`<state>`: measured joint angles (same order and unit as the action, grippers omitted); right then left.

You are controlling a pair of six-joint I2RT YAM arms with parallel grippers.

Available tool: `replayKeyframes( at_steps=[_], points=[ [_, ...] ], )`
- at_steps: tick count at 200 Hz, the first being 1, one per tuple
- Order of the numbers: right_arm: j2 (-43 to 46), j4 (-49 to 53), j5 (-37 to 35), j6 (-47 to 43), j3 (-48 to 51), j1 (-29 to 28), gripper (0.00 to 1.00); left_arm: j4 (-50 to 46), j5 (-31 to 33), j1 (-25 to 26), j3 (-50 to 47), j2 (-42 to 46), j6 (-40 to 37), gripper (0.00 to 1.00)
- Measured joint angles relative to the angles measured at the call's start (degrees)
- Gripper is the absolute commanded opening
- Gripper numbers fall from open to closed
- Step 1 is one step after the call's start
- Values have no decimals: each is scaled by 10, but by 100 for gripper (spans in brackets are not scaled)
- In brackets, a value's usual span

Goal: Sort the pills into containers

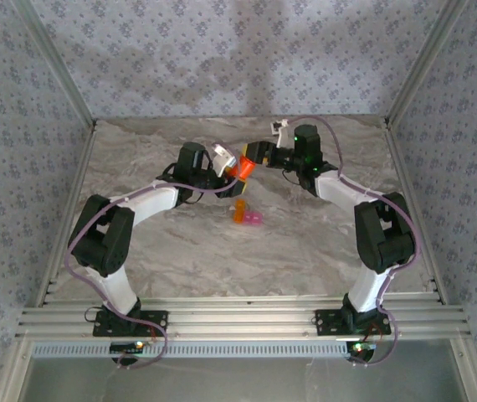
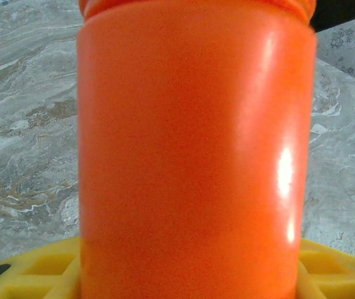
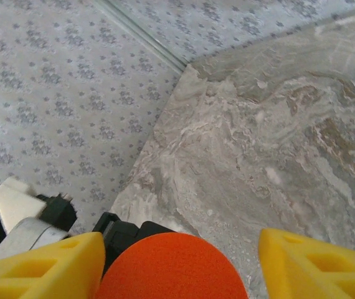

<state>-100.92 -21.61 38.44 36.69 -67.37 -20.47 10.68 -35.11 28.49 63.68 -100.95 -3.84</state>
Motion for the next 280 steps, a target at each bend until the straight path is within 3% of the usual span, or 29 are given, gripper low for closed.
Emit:
replayKeyframes(
  at_steps=[105,238,280],
  points=[
    [38,137,-127,92,-9,19,74,-14,90,20,0,0,-47,0],
    [21,172,-137,101,-50,-25,73,-26,108,28,5,0,-62,0],
    [19,178,-137,104,-50,-33,64,-26,108,28,5,0,-62,0]
  ],
)
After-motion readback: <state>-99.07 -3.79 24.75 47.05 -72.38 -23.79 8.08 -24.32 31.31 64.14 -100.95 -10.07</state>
